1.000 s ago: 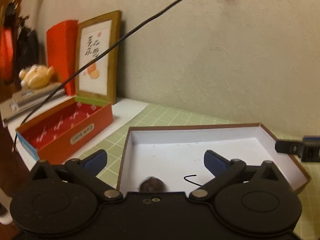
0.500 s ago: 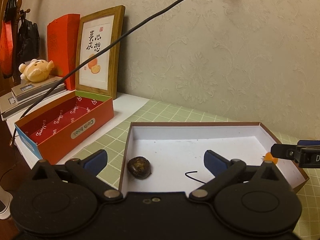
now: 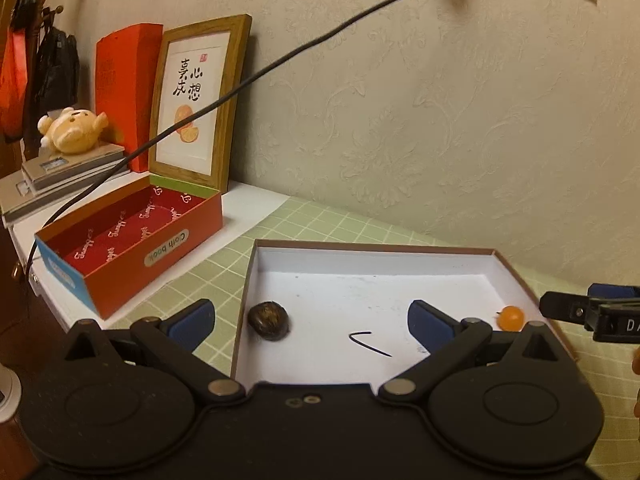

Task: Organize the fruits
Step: 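Withdraw both tools from the box back toward the remaining fruits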

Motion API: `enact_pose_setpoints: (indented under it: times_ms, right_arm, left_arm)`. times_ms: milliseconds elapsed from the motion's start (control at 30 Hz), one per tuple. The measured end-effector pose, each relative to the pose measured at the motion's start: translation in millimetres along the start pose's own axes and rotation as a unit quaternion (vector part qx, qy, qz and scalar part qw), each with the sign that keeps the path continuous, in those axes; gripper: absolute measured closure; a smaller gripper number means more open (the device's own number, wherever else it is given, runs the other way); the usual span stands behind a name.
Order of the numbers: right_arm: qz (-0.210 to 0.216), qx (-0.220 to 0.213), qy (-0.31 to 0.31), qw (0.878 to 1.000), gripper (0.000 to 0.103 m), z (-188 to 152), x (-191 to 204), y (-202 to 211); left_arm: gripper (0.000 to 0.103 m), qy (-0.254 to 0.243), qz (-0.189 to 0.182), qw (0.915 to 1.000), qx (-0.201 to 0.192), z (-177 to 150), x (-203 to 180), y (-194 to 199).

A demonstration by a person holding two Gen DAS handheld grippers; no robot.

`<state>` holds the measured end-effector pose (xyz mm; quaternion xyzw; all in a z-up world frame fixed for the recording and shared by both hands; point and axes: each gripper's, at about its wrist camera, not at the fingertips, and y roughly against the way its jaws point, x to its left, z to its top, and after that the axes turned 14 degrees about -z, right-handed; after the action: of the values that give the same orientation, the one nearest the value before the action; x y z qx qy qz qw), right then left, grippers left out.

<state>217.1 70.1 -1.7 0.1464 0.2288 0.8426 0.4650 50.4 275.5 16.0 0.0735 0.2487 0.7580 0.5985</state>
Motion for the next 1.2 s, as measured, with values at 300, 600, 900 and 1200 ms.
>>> enact_pose_setpoints:
  times_ms: [300,600,900,1200]
  right_arm:
    - [-0.046,-0.053,-0.005,0.998,0.000,-17.7,-35.4,68.9]
    - [-0.074,-0.085,-0.002,0.994,0.000,-18.0,-74.2,111.1]
    - [-0.176,-0.008,-0.059,0.983,0.000,-48.3,-184.0,133.4]
    - [-0.261,0.018,-0.143,0.954,0.000,-88.3,-274.7,172.8]
  left_arm:
    - [0.006,-0.031,-0.055,0.9980,0.008,-15.2,-47.9,32.4]
    - [0.006,-0.062,-0.047,0.9968,-0.020,-14.7,-107.0,28.1]
    - [0.006,-0.092,-0.105,0.9900,0.023,-28.7,-174.7,-2.5]
    - [0.006,-0.142,-0.179,0.9724,0.045,-51.7,-253.5,-27.7]
